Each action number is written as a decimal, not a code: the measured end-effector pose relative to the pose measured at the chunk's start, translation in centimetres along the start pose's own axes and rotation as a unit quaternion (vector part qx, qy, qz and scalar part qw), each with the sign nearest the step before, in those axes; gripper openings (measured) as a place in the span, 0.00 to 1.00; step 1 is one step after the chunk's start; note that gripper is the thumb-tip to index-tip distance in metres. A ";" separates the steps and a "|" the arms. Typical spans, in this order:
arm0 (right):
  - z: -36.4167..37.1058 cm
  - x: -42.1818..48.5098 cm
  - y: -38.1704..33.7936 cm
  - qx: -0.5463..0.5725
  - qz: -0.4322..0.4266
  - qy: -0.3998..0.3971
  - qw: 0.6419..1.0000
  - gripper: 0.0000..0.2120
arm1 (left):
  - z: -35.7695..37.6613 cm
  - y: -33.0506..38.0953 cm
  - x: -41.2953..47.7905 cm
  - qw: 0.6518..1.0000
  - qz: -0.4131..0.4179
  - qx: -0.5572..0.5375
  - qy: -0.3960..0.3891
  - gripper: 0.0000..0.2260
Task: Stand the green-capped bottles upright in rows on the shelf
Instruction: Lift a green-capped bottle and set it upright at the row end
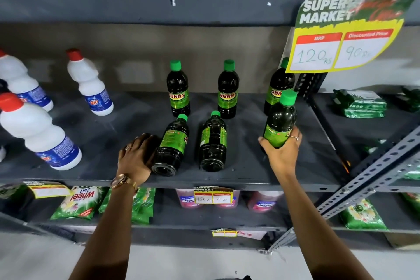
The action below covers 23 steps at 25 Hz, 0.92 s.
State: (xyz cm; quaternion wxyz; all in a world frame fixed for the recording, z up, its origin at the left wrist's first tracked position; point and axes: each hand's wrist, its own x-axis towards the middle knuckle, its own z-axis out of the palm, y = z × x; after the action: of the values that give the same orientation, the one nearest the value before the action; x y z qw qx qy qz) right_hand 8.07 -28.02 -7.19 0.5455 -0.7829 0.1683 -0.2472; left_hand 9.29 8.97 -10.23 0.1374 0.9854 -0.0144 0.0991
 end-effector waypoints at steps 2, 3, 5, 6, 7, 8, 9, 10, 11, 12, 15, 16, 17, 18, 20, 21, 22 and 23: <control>-0.6 -0.5 0.5 0.013 0.013 -0.039 0.999 0.35 | 0.2 -0.1 0.0 1.000 0.004 0.001 -0.003 0.24; -0.7 -0.7 0.5 0.009 0.008 -0.037 0.999 0.36 | 0.2 -0.1 -0.1 1.000 0.006 0.005 -0.007 0.24; -0.2 -0.4 0.2 -0.004 0.003 -0.003 1.000 0.41 | 0.1 -0.2 0.0 1.000 0.003 0.008 -0.012 0.24; 0.3 -0.1 -0.1 -0.022 0.007 0.016 1.000 0.44 | 0.0 -0.2 0.1 1.000 0.001 0.005 -0.012 0.24; 0.8 0.2 -0.1 -0.042 0.013 0.027 0.999 0.47 | 0.0 -0.1 0.1 1.000 -0.001 0.004 -0.011 0.24; 1.1 0.3 -0.1 -0.051 0.015 0.029 0.998 0.48 | -0.1 -0.1 0.0 1.000 -0.002 0.004 -0.011 0.24; 1.1 0.3 0.0 -0.052 0.012 0.023 0.998 0.47 | -0.1 -0.1 0.0 1.000 -0.002 0.004 -0.012 0.24; 0.9 0.3 0.3 -0.043 0.008 0.010 0.999 0.45 | -0.1 -0.1 0.0 1.000 -0.002 0.002 -0.012 0.24; 0.4 0.2 0.6 -0.031 0.001 -0.007 1.000 0.41 | -0.1 0.0 0.0 1.000 -0.003 0.000 -0.012 0.24; -0.1 0.1 0.9 -0.022 0.000 -0.025 0.999 0.38 | -0.1 0.1 -0.1 1.000 -0.004 0.000 -0.012 0.24; -0.6 -0.1 1.2 -0.031 -0.007 -0.017 0.999 0.34 | -0.2 0.3 -0.1 1.000 -0.003 0.004 -0.014 0.24; -0.5 -0.1 1.2 -0.033 -0.007 0.000 0.999 0.33 | -0.3 0.3 -0.1 1.000 -0.003 0.003 -0.013 0.25; -0.3 0.0 1.0 -0.035 -0.008 0.013 0.999 0.33 | -0.4 0.4 -0.2 1.000 -0.002 0.001 -0.011 0.25; -0.2 0.0 1.0 -0.037 -0.008 0.019 0.999 0.32 | -0.5 0.5 -0.3 1.000 -0.001 0.000 -0.009 0.26; -0.3 0.2 1.1 -0.038 -0.005 0.014 0.999 0.32 | -0.6 0.6 -0.4 1.000 0.001 -0.003 -0.005 0.27; -0.7 0.1 1.3 -0.038 -0.003 0.004 0.999 0.32 | -0.7 0.7 -0.5 1.000 0.001 -0.005 -0.004 0.29; -1.3 -0.2 1.3 -0.043 -0.003 -0.007 0.999 0.32 | -0.7 0.8 -0.5 1.000 0.000 -0.006 -0.003 0.29; -2.0 -0.6 1.5 -0.052 -0.007 -0.016 0.998 0.31 | -0.6 0.9 -0.5 1.000 0.001 -0.006 -0.003 0.30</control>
State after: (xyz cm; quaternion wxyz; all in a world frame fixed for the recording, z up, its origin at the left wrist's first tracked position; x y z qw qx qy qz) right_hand 6.45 -29.72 -8.19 0.5047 -0.8153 0.1668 -0.2298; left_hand 8.65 8.32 -9.51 0.1434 0.9848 -0.0161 0.0965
